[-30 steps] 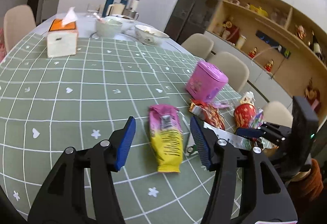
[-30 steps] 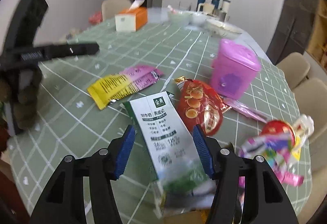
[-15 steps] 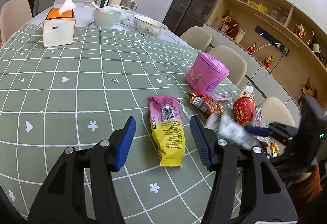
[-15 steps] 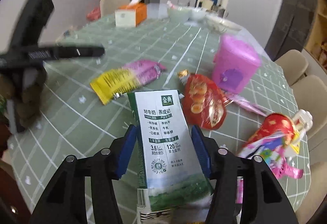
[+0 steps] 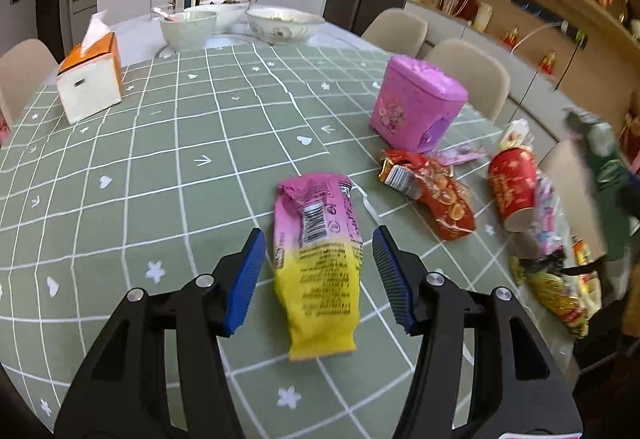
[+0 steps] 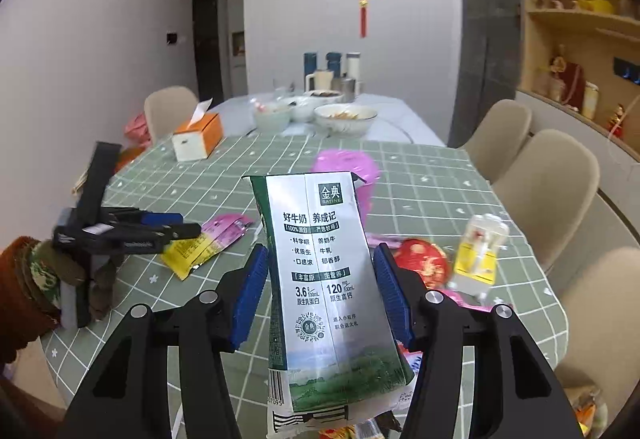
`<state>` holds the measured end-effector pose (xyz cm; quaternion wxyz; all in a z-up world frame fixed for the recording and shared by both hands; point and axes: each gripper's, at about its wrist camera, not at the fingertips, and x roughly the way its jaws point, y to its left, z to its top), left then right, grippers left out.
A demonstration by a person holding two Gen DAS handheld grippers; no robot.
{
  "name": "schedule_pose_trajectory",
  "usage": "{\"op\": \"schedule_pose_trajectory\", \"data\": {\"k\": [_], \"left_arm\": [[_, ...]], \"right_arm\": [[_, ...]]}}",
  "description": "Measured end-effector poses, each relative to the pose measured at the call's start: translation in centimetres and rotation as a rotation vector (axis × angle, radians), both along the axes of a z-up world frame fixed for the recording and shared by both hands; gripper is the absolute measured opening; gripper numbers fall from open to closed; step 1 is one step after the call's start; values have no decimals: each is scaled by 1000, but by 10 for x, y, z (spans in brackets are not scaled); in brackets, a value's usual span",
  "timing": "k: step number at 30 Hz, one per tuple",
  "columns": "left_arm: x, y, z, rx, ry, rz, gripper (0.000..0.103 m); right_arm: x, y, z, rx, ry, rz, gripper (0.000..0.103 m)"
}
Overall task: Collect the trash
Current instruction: 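Grasp the pink-yellow snack bag with the left gripper while the right gripper grasps the milk carton, then carry the snack bag and milk carton over the trash bag and release both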
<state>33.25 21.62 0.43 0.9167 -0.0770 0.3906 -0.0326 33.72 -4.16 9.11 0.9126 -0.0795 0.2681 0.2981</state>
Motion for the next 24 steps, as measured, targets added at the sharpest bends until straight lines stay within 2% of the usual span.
{"op": "schedule_pose_trajectory", "data": {"k": [3,6,7,8,9,12,17,24], "left_arm": [[13,-7,-8,29,51,9,53],[21,-7,-16,15,95,37,50],[22,-8,-17,14,102,33,43],[22,-10,-17,30,103,34,26],[22,-12,-16,35,100,39,23],[13,-19,-2,0,61,43,21],[-12,-61,36,-2,-73,-6,21],[-40,-159,72,-35,-176,-169,22]], "right_arm": [[-7,-10,0,-36,-36,-17,52],[-12,-22,1,-42,-55,-41,52],[-13,-28,1,-34,-54,-49,52],[-14,-35,2,-27,-55,-59,52],[-16,-41,2,-25,-62,-70,52],[-23,-61,3,-17,-93,-108,52],[-30,-96,2,27,-104,-158,52],[-50,-156,0,54,-154,-251,52]]}}
